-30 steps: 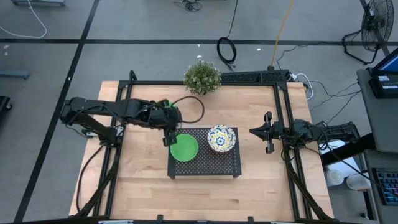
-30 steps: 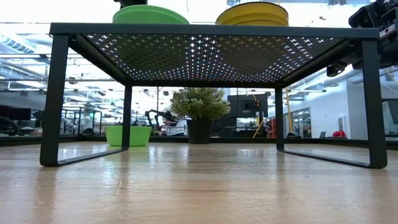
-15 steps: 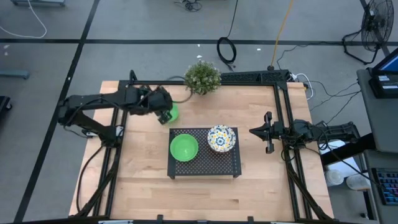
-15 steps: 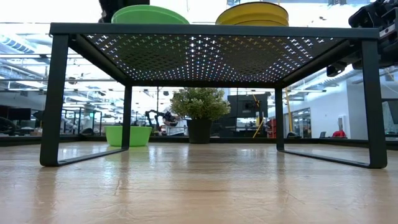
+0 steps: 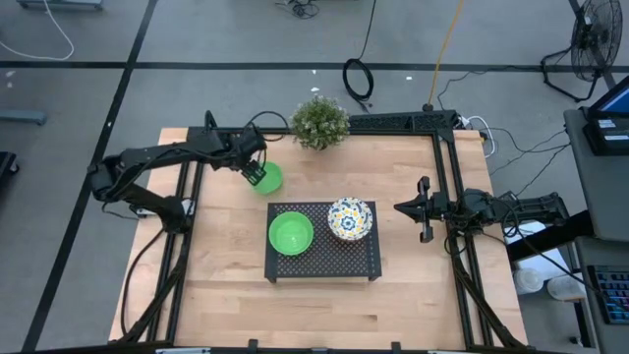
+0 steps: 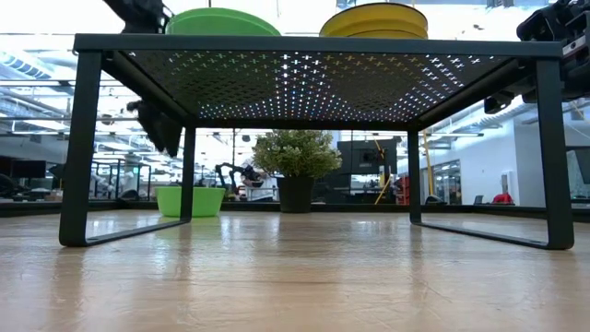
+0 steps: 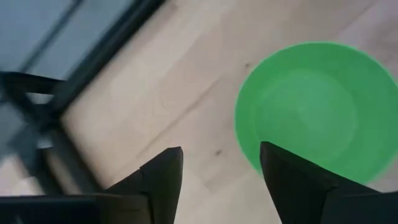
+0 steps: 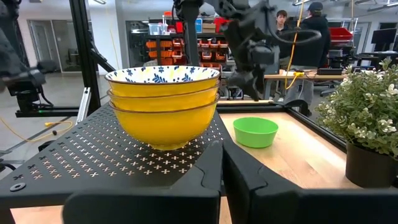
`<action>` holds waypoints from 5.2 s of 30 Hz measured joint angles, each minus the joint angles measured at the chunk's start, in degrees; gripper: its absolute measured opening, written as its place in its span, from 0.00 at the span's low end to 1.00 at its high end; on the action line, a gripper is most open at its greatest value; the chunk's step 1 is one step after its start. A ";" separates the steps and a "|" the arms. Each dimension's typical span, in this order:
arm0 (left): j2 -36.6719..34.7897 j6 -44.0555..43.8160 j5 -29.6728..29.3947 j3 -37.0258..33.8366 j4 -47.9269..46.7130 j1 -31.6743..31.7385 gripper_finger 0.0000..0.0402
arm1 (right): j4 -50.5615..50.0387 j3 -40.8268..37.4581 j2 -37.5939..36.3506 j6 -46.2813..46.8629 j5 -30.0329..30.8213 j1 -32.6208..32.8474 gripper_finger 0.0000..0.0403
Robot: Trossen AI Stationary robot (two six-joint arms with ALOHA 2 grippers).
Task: Pick & Place Mini bowls
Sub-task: Stack the green bowl on top of the green bowls on the shelf
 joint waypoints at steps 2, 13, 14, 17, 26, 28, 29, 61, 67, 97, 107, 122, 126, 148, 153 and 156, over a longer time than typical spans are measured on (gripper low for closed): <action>-0.15 1.16 2.78 -2.45 3.64 2.12 0.53 | 0.00 -0.02 0.00 0.00 0.00 -0.01 0.00; -5.96 3.59 5.28 -14.39 19.63 9.56 0.50 | 0.02 -0.02 0.02 0.00 0.00 -0.01 0.00; -7.19 3.56 5.41 -15.76 21.12 9.95 0.50 | 0.05 -0.01 0.02 0.00 0.00 -0.01 0.00; -11.70 3.34 8.64 -19.98 25.03 10.54 0.50 | 0.00 -0.01 0.02 0.00 -0.01 0.00 0.00; -22.10 0.83 14.60 -31.93 39.23 10.49 0.50 | 0.02 -0.01 0.02 0.00 0.00 -0.02 0.00; -22.48 0.74 18.32 -34.45 43.81 10.45 0.50 | 0.00 -0.02 0.02 0.00 0.00 -0.01 0.00; -22.50 0.72 19.91 -35.60 45.66 10.38 0.50 | 0.00 0.00 0.02 0.00 0.00 -0.01 0.00; -22.45 -3.19 13.75 -40.91 53.68 -3.62 0.50 | 0.00 -0.01 0.02 0.00 0.00 -0.02 0.00; -22.37 -6.54 14.04 -40.91 53.67 -3.78 0.50 | 0.00 -0.02 0.01 0.00 0.00 0.00 0.00; -10.46 -6.15 12.45 -36.91 55.12 -3.67 0.50 | 0.00 0.00 0.02 0.00 0.00 -0.02 0.00; -17.08 -5.09 9.87 -36.88 52.60 -3.67 0.50 | -0.01 -0.01 0.02 0.00 0.00 0.00 0.00; -16.58 -11.48 2.26 -36.89 42.33 -2.18 0.50 | -0.01 0.00 0.00 0.00 -0.01 -0.01 0.00; -16.50 -12.96 2.24 -36.90 42.10 -2.12 0.50 | -0.01 -0.02 0.02 0.02 0.00 -0.02 0.00; -16.52 -14.45 2.13 -36.91 38.53 -2.12 0.50 | -0.02 -0.01 0.02 0.00 0.00 -0.02 0.00; -16.52 -14.42 2.27 -36.91 39.09 -2.12 0.50 | -0.01 -0.01 0.02 0.00 0.00 0.00 0.00; -16.52 -14.38 2.56 -36.91 40.02 -2.12 0.50 | -0.02 -0.02 0.00 0.00 0.00 -0.02 0.00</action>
